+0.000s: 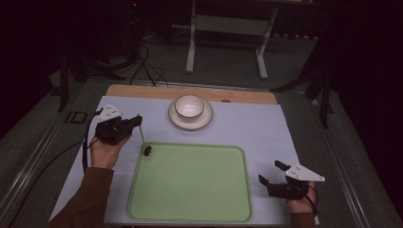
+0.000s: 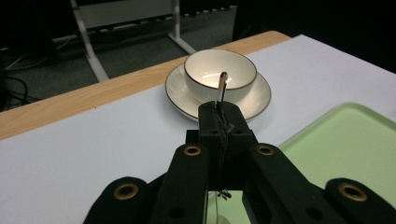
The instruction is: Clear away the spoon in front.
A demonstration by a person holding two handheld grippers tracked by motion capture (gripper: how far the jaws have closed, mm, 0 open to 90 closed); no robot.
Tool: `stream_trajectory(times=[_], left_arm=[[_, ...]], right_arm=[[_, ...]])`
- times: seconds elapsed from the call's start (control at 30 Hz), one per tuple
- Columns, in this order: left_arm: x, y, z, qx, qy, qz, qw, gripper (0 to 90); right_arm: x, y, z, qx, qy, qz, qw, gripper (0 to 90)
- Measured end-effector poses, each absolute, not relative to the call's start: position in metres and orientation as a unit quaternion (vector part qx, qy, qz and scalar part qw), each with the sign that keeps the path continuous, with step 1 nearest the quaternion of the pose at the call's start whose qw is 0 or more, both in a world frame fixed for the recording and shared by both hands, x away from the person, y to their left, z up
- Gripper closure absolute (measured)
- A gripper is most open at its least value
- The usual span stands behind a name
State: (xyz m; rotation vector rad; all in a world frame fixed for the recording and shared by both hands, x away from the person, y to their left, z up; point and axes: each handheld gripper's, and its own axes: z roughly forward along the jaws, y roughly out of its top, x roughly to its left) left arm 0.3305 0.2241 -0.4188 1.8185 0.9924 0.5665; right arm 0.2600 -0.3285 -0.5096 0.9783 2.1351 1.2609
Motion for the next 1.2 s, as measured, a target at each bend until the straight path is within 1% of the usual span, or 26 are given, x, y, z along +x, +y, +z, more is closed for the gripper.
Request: stream_trajectory(times=[0.6,0.77,1.03,1.13,1.2], left_arm=[[0.308,0.223,-0.417,0.758,0.400,0.201,0.475,89.2],[0.300,0.227,-0.415,0.761,0.391,0.155,0.494,89.2],[0.295,0.227,-0.415,0.779,0.388,0.116,0.480,88.6],[0.299,0.230,-0.424,0.780,0.399,0.100,0.472,88.4],[0.303,0.229,-0.429,0.783,0.404,0.101,0.461,88.3]], right_arm=[[0.260,-0.328,-0.510,0.356,0.780,0.458,0.234,13.6],[0.261,-0.328,-0.510,0.356,0.781,0.458,0.233,13.6],[0.261,-0.327,-0.511,0.356,0.781,0.457,0.232,13.6],[0.261,-0.327,-0.511,0.356,0.782,0.456,0.231,13.6],[0.261,-0.327,-0.511,0.356,0.782,0.456,0.231,13.6]])
